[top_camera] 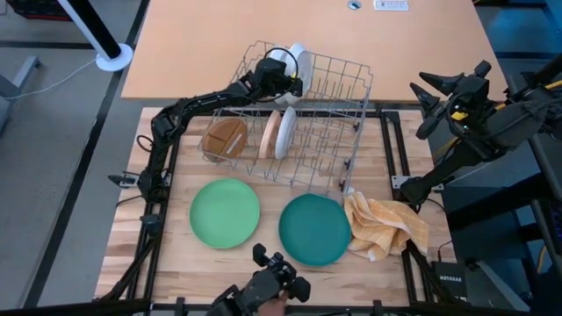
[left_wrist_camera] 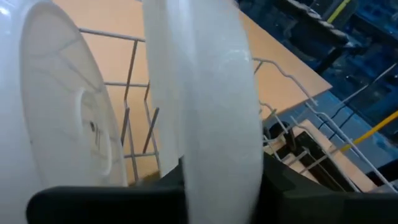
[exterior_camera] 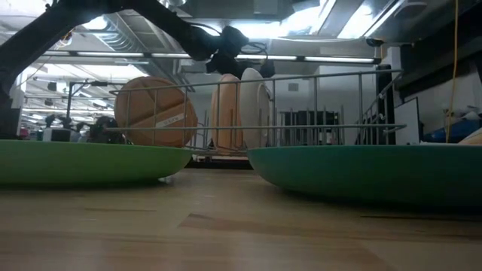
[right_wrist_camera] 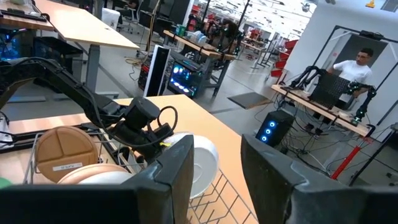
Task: Sort dishes
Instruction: Put the white plate in the dish rack
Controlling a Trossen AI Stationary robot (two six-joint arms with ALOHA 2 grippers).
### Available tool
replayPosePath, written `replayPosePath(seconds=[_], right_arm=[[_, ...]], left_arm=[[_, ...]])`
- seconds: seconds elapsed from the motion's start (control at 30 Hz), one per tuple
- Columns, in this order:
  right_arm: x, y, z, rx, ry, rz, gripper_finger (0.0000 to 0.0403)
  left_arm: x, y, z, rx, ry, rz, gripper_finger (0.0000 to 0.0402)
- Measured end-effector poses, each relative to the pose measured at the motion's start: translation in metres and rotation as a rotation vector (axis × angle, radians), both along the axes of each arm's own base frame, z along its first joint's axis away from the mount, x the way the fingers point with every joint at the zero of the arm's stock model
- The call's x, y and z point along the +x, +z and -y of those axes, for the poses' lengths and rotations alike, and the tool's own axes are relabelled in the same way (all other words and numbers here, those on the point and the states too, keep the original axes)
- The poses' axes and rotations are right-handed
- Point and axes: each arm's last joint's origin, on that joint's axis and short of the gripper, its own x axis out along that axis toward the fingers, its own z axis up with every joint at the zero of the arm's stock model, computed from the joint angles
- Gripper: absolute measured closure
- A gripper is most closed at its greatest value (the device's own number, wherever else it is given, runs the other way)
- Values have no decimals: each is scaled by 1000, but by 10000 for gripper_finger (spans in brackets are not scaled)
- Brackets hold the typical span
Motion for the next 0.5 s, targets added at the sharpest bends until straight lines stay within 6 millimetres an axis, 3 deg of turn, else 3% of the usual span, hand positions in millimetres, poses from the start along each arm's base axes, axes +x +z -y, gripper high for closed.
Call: replayPosePath(seconds=[0.5], right_arm=[[2,0,-1,1,7,-6,265]], left_arm=[[2,11,-2,43,14,114,318]])
